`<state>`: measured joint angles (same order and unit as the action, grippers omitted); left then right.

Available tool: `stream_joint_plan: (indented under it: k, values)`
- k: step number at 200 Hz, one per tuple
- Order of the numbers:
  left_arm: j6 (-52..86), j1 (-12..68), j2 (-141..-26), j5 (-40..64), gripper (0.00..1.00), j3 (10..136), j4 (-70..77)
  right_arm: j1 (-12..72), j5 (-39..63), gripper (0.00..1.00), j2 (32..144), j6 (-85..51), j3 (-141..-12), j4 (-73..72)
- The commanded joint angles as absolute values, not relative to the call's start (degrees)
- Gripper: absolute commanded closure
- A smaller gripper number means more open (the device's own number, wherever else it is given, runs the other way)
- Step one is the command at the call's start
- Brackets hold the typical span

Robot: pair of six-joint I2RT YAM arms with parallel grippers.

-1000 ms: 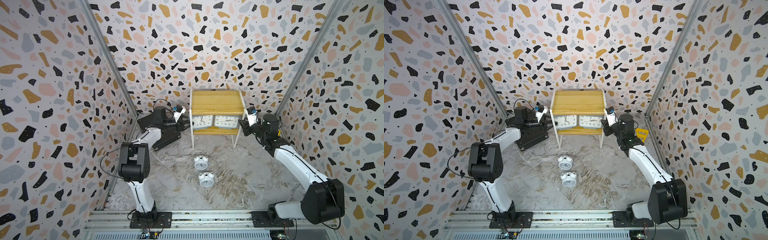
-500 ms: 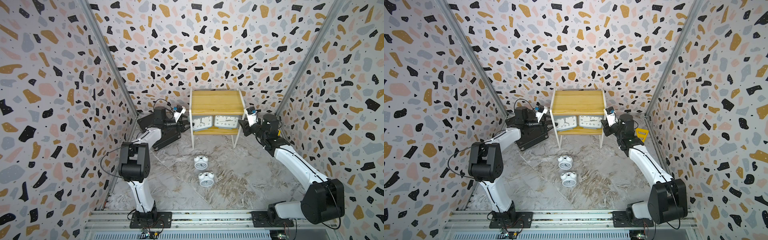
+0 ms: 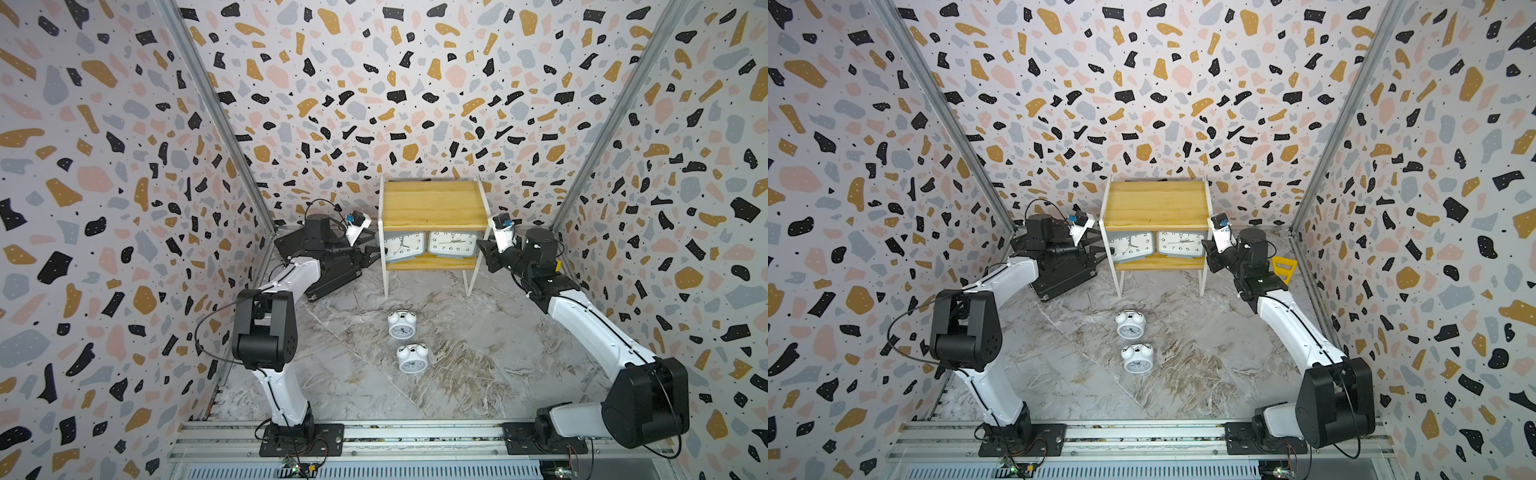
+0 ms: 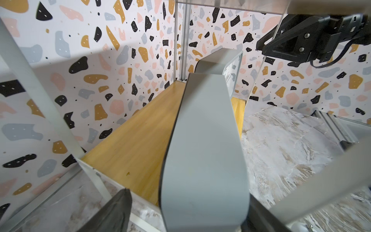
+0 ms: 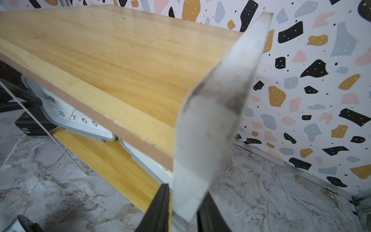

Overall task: Place the alarm clocks on the shelf by style
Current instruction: Place the alarm on the shelf.

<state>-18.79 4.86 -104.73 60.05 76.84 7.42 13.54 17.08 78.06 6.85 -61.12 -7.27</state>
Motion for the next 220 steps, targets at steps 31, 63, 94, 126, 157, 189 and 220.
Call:
stream_joint_plan:
  k: [31, 63, 94, 126, 157, 189, 220]
  values:
    - [-20.67, 4.33, -98.64, 56.75, 0.18, 73.67, 5.44, 13.36, 16.7, 0.72, 76.39, 7.37, -61.46, -6.55]
    - [-20.61, 3.88, -97.67, 56.4, 0.42, 73.48, 2.3, 13.36, 16.7, 0.72, 76.2, 7.65, -61.58, -6.25]
    - [-20.68, 3.78, -97.55, 57.34, 0.58, 73.44, 1.6, 13.36, 16.7, 0.72, 76.42, 7.66, -61.54, -6.16]
    - [-20.48, 3.78, -97.97, 57.33, 0.63, 73.67, 1.52, 13.36, 16.88, 0.72, 76.55, 7.65, -61.52, -6.3]
    - [-19.22, 3.78, -99.0, 57.61, 0.67, 74.82, 1.5, 13.36, 16.95, 0.72, 76.82, 7.59, -61.7, -6.4]
    - [-18.45, 3.78, -99.84, 58.1, 0.73, 75.6, 1.57, 13.36, 16.92, 0.72, 76.91, 7.71, -61.61, -6.36]
    - [-17.23, 3.78, -100.58, 58.74, 0.73, 76.32, 2.76, 13.36, 16.83, 0.72, 76.91, 7.74, -61.52, -6.23]
